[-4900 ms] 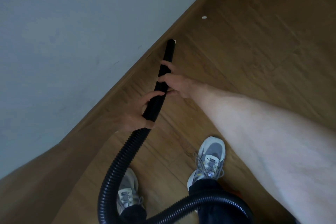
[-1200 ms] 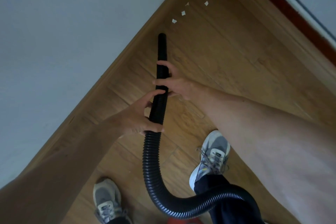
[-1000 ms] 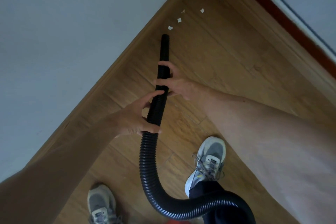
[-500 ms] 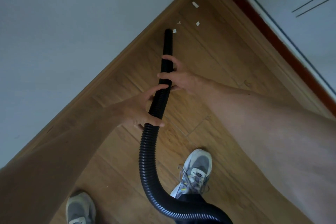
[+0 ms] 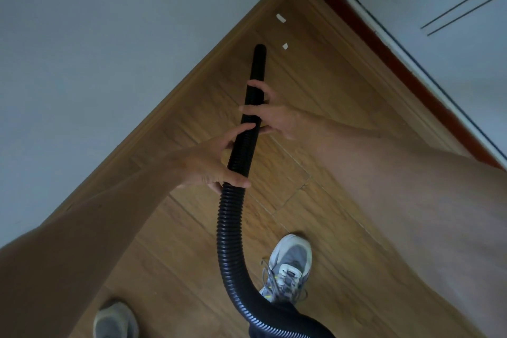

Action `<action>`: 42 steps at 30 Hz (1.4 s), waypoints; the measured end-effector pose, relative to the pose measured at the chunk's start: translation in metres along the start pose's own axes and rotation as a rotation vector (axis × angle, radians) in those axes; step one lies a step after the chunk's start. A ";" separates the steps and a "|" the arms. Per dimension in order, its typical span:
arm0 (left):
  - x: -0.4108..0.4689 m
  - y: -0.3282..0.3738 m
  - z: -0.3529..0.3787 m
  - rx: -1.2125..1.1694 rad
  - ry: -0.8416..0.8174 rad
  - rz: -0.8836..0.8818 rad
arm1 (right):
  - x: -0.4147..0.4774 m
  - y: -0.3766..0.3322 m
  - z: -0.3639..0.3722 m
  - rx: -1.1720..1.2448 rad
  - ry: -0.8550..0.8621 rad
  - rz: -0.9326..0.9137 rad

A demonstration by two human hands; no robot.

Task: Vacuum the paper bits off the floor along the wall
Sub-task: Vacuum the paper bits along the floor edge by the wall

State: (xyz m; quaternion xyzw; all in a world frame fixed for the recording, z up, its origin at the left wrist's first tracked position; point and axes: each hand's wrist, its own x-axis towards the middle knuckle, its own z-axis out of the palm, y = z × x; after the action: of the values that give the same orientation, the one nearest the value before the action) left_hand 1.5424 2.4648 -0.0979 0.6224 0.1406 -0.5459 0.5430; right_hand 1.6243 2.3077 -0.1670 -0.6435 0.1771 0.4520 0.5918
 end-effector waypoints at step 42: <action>0.045 0.075 0.022 -0.061 0.032 0.072 | 0.016 -0.061 -0.068 -0.049 0.117 0.122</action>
State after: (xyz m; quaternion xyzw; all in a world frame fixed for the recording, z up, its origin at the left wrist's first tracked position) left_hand 1.6045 2.3997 -0.0919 0.6189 0.1434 -0.5112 0.5789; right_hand 1.7041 2.2640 -0.1503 -0.6712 0.2394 0.4531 0.5357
